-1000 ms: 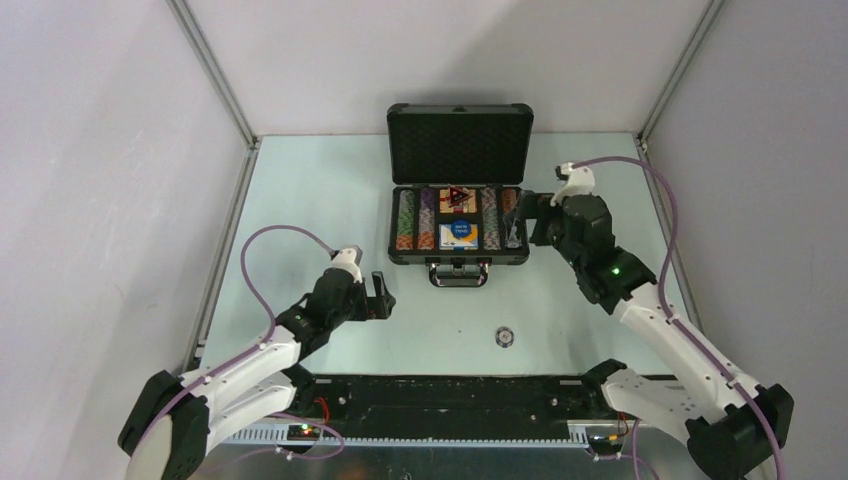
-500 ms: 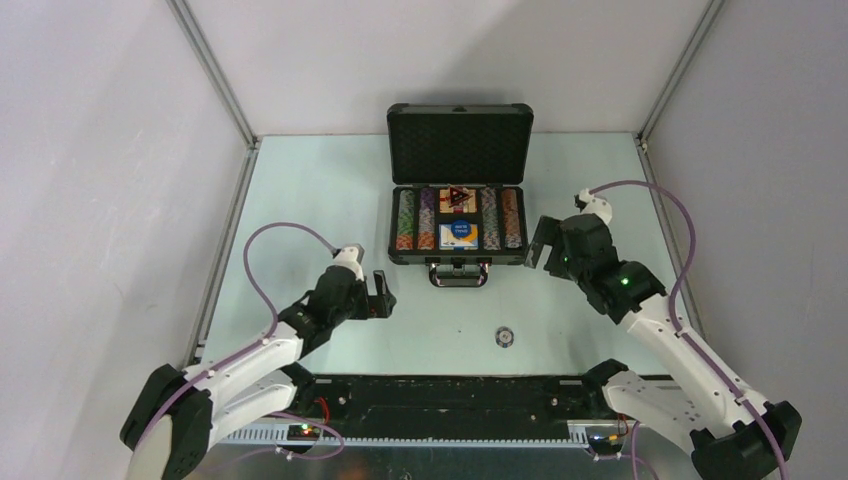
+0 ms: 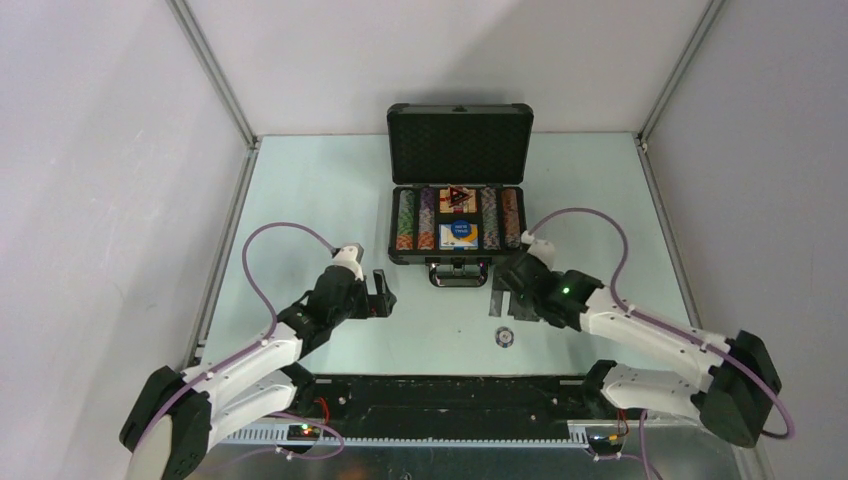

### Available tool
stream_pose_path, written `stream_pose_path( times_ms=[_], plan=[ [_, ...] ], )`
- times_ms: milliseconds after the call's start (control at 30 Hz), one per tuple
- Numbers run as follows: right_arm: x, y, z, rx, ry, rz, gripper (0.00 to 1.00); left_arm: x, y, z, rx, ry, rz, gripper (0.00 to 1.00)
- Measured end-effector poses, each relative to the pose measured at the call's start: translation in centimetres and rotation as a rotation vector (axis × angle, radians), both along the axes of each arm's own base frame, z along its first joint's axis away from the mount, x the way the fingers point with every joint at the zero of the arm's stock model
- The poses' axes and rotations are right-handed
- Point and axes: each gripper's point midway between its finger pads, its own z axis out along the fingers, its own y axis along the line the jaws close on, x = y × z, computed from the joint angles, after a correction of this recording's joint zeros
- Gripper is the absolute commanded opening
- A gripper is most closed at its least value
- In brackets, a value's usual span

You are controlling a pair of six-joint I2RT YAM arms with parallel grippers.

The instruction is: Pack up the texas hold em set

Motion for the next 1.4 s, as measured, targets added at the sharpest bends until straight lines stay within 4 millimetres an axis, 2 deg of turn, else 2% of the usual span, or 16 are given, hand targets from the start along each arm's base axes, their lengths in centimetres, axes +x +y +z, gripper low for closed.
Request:
stream_pose_path(
  times_ms=[200, 400, 533, 733, 1200, 1400],
  plan=[
    [-2.3, 1.6, -2.2, -0.041, 0.044, 0.045, 0.99, 0.1, 0.0, 0.1, -0.002, -0.003, 0.000, 0.98],
    [-2.7, 1.7, -3.3, -0.046, 0.080, 0.007, 0.88, 0.1, 0.0, 0.1, -0.002, -0.003, 0.001, 0.98],
    [-3.3, 2.0, -4.7, -0.068, 0.144, 0.004, 0.82, 0.1, 0.0, 0.0, -0.001, -0.003, 0.001, 0.98],
    [-4.4, 2.2, -6.4, -0.087, 0.229, 0.004, 0.66, 0.0, 0.0, -0.1, 0.001, 0.002, 0.001, 0.98],
    [-5.0, 1.6, -8.5, -0.072, 0.310, -0.023, 0.62, 0.1, 0.0, -0.2, 0.002, 0.004, 0.001, 0.98],
    [-4.9, 1.7, -8.5, -0.072, 0.316, -0.018, 0.61, 0.1, 0.0, -0.1, 0.002, 0.002, 0.001, 0.98]
  ],
)
